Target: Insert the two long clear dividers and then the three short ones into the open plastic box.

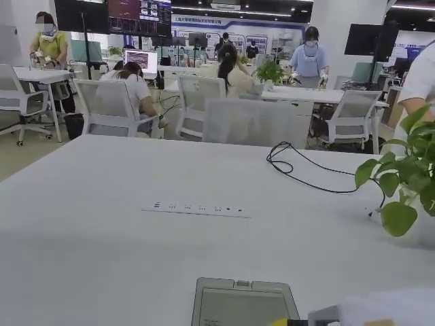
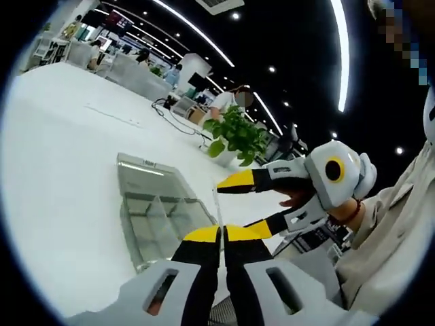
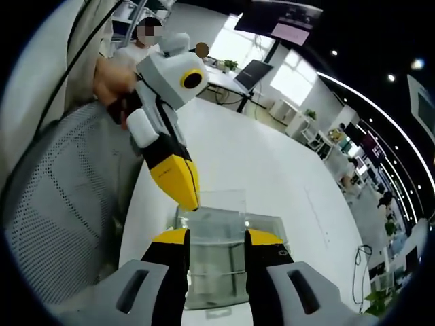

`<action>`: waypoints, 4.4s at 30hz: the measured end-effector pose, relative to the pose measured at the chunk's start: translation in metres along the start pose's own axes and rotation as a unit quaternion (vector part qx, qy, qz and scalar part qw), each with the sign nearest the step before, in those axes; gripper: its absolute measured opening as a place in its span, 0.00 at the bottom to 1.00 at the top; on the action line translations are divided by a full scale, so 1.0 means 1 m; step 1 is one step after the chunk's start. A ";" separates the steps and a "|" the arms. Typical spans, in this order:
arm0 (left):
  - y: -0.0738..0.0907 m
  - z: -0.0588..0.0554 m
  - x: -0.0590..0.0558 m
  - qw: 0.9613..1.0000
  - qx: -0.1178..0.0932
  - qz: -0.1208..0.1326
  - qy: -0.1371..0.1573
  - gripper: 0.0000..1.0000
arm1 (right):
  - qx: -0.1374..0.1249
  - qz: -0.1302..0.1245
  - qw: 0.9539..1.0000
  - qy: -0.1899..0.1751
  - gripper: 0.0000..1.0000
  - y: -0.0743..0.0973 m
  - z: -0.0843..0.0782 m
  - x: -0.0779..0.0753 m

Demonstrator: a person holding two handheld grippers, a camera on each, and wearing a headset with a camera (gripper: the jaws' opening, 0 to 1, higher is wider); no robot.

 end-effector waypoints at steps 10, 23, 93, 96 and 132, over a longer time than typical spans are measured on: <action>0.002 0.002 0.002 0.998 -0.002 0.001 0.056 0.00 | -0.004 -0.009 1.000 -0.002 0.33 0.001 0.003 -0.003; 0.006 0.000 0.011 0.998 0.006 0.029 0.061 0.00 | -0.009 -0.013 1.000 -0.018 0.36 -0.001 0.005 -0.004; 0.019 0.000 -0.013 0.885 0.172 -0.123 -0.415 0.00 | -0.101 0.186 0.974 -0.076 0.03 0.017 0.017 0.029; 0.018 0.001 -0.011 0.890 0.167 -0.116 -0.407 0.00 | -0.099 0.182 0.975 -0.075 0.03 0.016 0.017 0.027; 0.019 -0.002 0.008 0.945 0.100 -0.038 -0.309 0.30 | -0.053 0.101 0.984 -0.133 0.02 -0.005 0.001 -0.012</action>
Point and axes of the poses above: the centre of the closed fingertips' face, and the gripper's own axes: y roughly backward along the fingers, x roughly to its left, z roughly out of its top, the point moved 4 cm from there along y, roughly backward along the fingers, and after that the axes turned 5 degrees about x, right-handed, at the moved point
